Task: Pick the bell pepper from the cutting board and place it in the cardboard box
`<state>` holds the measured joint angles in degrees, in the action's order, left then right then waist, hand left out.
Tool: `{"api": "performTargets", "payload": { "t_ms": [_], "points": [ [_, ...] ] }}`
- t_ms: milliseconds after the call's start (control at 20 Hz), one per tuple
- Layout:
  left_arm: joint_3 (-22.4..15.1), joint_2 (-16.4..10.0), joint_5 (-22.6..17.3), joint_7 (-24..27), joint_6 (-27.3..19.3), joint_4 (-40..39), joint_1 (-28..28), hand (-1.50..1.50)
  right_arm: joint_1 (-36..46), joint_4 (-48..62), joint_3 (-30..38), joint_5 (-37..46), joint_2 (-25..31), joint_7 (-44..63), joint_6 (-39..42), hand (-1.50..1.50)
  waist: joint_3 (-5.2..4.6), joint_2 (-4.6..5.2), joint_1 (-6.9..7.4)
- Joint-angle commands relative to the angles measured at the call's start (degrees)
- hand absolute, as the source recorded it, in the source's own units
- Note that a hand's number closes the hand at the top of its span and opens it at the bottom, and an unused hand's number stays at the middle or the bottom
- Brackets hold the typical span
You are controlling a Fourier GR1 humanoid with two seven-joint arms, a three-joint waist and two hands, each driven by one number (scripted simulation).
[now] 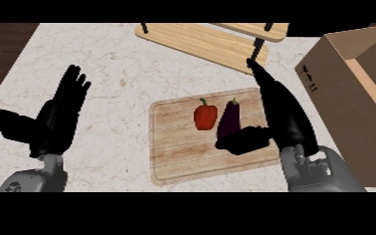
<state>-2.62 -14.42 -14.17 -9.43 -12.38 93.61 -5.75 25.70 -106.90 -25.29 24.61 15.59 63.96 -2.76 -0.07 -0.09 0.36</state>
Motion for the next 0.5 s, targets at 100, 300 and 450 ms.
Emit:
{"api": "performTargets", "payload": {
  "t_ms": [100, 300, 450],
  "points": [
    [0.47, 1.17, 0.63, -0.39, 0.09, -1.52, -1.52, 0.00, 2.37, 6.74, 0.76, 2.01, -6.90, 6.06, 0.71, -1.50, 0.05, 0.13, -0.12],
    [0.70, -0.27, 0.26, -4.94, 0.69, 5.45, 0.63, 0.00, 1.30, 8.75, 0.88, 5.34, -9.05, 4.68, 0.56, -1.50, 0.07, 0.01, 0.08],
    [1.55, 1.20, 0.33, 0.38, 2.82, -0.62, 0.77, 0.00, 1.36, 13.24, 0.32, 8.28, -12.45, 2.31, -0.95, -1.50, 0.05, 0.13, -0.02]
  ]
}}
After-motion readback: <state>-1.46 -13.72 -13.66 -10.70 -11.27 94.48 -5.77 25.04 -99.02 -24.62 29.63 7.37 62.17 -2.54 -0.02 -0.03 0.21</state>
